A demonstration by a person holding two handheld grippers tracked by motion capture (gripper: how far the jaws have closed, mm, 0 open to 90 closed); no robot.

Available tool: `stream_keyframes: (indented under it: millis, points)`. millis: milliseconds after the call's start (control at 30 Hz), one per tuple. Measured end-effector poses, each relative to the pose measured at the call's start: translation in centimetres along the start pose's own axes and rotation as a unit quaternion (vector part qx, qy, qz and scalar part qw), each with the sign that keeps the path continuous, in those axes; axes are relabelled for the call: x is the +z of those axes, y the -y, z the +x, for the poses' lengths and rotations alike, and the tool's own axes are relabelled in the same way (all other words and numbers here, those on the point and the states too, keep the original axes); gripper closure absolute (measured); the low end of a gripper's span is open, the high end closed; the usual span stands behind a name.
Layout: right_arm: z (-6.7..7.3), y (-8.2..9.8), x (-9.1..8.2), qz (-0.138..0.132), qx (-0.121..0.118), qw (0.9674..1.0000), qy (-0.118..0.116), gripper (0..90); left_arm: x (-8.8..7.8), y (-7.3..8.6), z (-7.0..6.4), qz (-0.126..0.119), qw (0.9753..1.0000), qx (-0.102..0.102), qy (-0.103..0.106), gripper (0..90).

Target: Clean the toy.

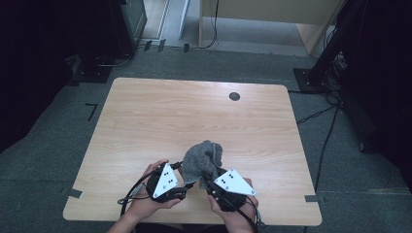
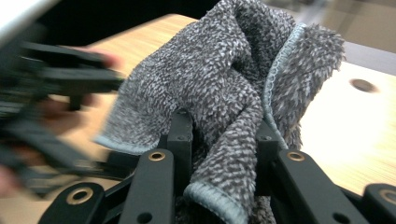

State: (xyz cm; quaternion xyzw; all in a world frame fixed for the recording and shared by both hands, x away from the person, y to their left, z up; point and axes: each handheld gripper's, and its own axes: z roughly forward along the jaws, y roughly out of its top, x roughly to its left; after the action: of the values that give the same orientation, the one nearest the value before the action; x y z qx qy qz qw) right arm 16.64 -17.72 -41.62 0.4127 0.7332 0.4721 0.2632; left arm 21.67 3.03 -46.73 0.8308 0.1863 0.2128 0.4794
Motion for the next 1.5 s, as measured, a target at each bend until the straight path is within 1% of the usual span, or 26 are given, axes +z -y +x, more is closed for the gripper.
stream_keyframes:
  millis: [33, 100, 167, 267, 333, 367, 400, 467, 500, 533, 600, 633, 700, 833, 933, 1000, 1033, 1067, 1100, 1133, 1167, 1233, 1333, 1367, 1433, 1500]
  points:
    - [0.5, 0.0, 0.2, 0.003, -0.004, 0.9998, -0.018, 69.3, 0.1, 0.0, -0.1, 0.001, 1.0, 0.003, 0.002, 33.9]
    - [0.9, 0.1, 0.5, 0.009, 0.0, 0.9993, -0.037, 69.3, 0.1, -0.1, -0.4, 0.0, 1.0, 0.007, 0.007, 34.0]
    - [0.5, 0.2, 0.6, 0.009, 0.009, 0.9993, -0.034, 69.4, 0.0, -0.2, -0.5, 0.0, 0.9999, 0.011, 0.007, 34.0]
    - [-0.9, 0.4, 0.5, 0.011, 0.022, 0.9997, -0.005, 69.5, -0.3, -0.2, -0.2, -0.008, 0.9999, 0.005, 0.008, 34.0]
    - [-1.7, 0.5, 0.2, 0.015, 0.025, 0.9991, 0.03, 69.5, -0.4, -0.2, 0.0, -0.011, 0.9999, -0.003, 0.006, 34.0]
    - [-1.7, 0.5, 0.1, 0.014, 0.012, 0.9988, 0.046, 69.4, -0.4, -0.2, 0.2, -0.011, 0.9999, -0.003, 0.006, 34.0]
    - [-1.4, 0.4, -0.1, 0.009, 0.002, 0.9988, 0.049, 69.4, -0.4, -0.2, 0.2, -0.009, 0.9999, -0.003, 0.005, 34.0]
    - [-0.4, 0.1, -0.3, -0.001, -0.019, 0.9992, 0.036, 69.3, -0.2, -0.2, 0.1, -0.005, 1.0, -0.001, 0.003, 33.9]
    - [0.6, -0.1, -0.3, -0.001, -0.033, 0.9992, 0.023, 69.3, -0.2, -0.2, 0.0, -0.005, 1.0, -0.002, 0.005, 33.9]
    - [1.1, -0.1, -0.1, 0.001, -0.035, 0.9994, 0.005, 69.2, -0.1, -0.3, -0.1, -0.005, 1.0, 0.001, 0.006, 34.0]
    - [1.5, -0.1, 0.2, 0.003, -0.034, 0.9992, -0.019, 69.2, 0.0, -0.4, -0.7, -0.003, 0.9999, 0.01, 0.006, 34.0]
    - [1.5, 0.0, 0.3, 0.003, -0.032, 0.9993, -0.019, 69.2, 0.0, -0.4, -0.7, -0.002, 0.9999, 0.008, 0.01, 34.0]
    - [0.7, 0.1, 0.3, 0.001, -0.01, 0.9996, -0.027, 69.3, -0.2, -0.4, -0.7, -0.008, 0.9998, 0.008, 0.018, 33.9]
    - [-1.6, 0.5, 0.1, 0.005, 0.005, 0.9996, 0.029, 69.4, -0.4, -0.3, -0.2, -0.016, 0.9998, 0.001, 0.014, 33.9]
    - [-2.3, 0.5, -0.3, 0.005, 0.021, 0.999, 0.04, 69.4, -0.4, -0.3, 0.1, -0.013, 0.9998, -0.002, 0.011, 33.9]
    - [-1.3, 0.1, -0.6, -0.012, 0.006, 0.9997, 0.02, 69.3, -0.1, -0.2, 0.0, -0.002, 0.9998, 0.001, 0.021, 33.9]
    - [-0.6, 0.0, -0.6, -0.017, -0.012, 0.9998, 0.008, 69.3, 0.0, -0.2, -0.3, 0.002, 0.9997, 0.006, 0.022, 33.9]
    - [0.0, -0.1, -0.6, -0.015, -0.025, 0.9996, 0.003, 69.2, 0.2, -0.2, -0.7, 0.001, 0.9996, 0.015, 0.024, 33.9]
    - [0.9, -0.1, -0.3, -0.009, -0.048, 0.9988, 0.003, 69.2, 0.2, -0.3, -1.0, -0.003, 0.9994, 0.017, 0.031, 33.9]
    - [1.2, 0.1, 0.0, -0.002, -0.061, 0.9981, 0.005, 69.2, 0.2, -0.4, -1.2, -0.004, 0.9992, 0.02, 0.034, 33.9]
    - [1.3, 0.2, 0.2, 0.003, -0.057, 0.9983, 0.006, 69.1, 0.2, -0.5, -1.2, 0.0, 0.9993, 0.026, 0.027, 34.0]
    - [0.3, 0.4, 0.3, 0.003, -0.034, 0.9994, 0.004, 69.1, 0.0, -0.4, -1.0, -0.002, 0.9993, 0.022, 0.029, 33.9]
    - [-1.3, 0.6, 0.2, 0.009, -0.018, 0.999, 0.039, 69.2, -0.3, -0.4, -0.3, -0.012, 0.9996, 0.005, 0.025, 33.9]
    - [-1.9, 0.7, 0.0, 0.011, -0.005, 0.9988, 0.047, 69.2, -0.3, -0.4, -0.1, -0.015, 0.9996, 0.001, 0.024, 34.0]
    - [-2.3, 0.6, -0.4, -0.002, 0.012, 0.999, 0.042, 69.2, -0.3, -0.4, 0.1, -0.013, 0.9997, -0.001, 0.02, 33.9]
    - [-1.7, 0.3, -0.9, -0.03, 0.006, 0.9995, 0.013, 69.2, -0.2, -0.3, -0.1, -0.01, 0.9998, 0.003, 0.02, 33.9]
